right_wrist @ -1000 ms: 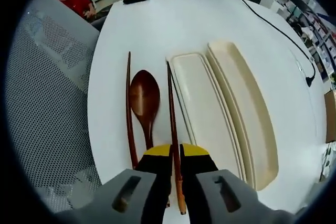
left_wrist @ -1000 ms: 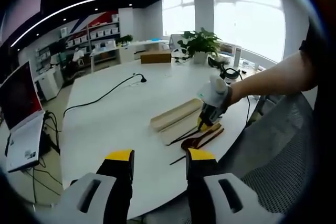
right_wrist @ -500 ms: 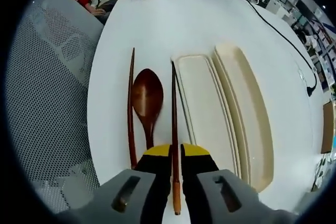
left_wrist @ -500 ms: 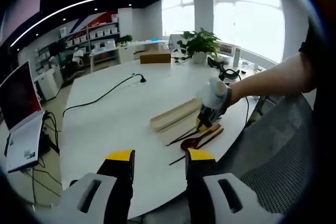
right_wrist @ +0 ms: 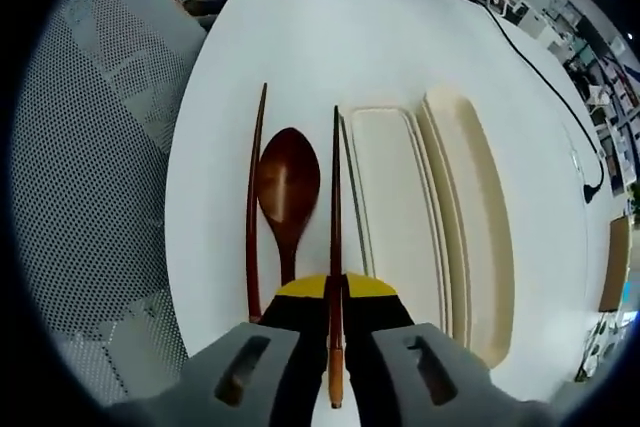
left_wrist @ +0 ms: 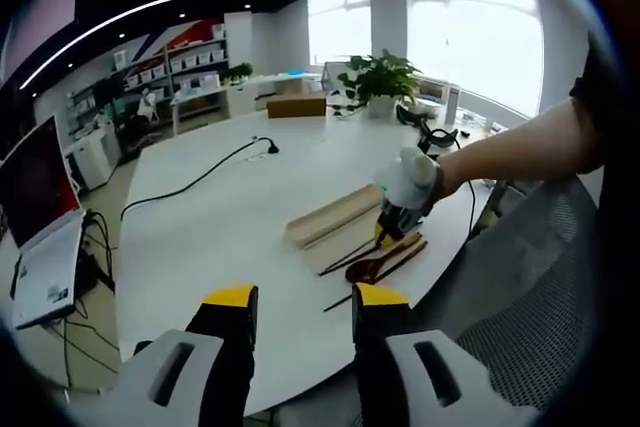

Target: Arrange the utensils inside the cutlery case until each visible utensil rests in its matching compartment.

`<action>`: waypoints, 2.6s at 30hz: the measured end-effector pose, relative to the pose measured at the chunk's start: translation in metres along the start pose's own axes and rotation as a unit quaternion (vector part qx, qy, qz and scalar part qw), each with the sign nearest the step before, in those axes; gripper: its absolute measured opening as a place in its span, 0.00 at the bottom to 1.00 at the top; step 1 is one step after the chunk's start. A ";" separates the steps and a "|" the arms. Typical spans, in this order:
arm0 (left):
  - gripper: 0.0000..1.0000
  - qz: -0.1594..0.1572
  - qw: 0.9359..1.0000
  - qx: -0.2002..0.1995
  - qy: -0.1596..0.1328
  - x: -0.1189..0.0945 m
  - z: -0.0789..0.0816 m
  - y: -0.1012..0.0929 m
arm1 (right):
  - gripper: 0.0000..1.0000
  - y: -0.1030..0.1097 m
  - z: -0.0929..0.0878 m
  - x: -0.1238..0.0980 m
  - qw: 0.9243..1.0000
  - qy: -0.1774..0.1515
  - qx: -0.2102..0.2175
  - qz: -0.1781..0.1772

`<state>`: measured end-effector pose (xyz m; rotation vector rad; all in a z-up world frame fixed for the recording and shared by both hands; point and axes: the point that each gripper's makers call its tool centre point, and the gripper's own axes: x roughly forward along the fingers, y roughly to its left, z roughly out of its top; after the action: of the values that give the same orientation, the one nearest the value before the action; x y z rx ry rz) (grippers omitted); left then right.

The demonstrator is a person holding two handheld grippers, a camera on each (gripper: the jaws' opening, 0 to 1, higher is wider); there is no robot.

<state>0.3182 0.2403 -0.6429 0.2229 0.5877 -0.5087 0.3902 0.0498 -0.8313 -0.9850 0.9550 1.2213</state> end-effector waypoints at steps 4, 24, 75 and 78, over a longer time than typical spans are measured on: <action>0.38 0.002 1.000 0.001 0.001 0.000 0.000 0.001 | 0.00 0.000 0.000 0.000 1.000 0.001 0.001 0.000; 0.37 -0.001 1.000 0.005 0.003 0.000 -0.001 0.000 | 0.00 0.000 0.001 -0.002 1.000 -0.014 0.014 0.009; 0.37 -0.008 1.000 0.004 0.005 0.001 -0.001 -0.002 | 0.00 -0.006 -0.001 -0.023 1.000 0.008 0.012 0.008; 0.37 -0.008 1.000 0.004 0.005 0.001 -0.001 -0.002 | 0.00 -0.008 0.001 -0.027 1.000 0.005 0.011 0.006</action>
<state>0.3173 0.2382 -0.6445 0.2291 0.5977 -0.5269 0.3953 0.0418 -0.8045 -0.9714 0.9810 1.2143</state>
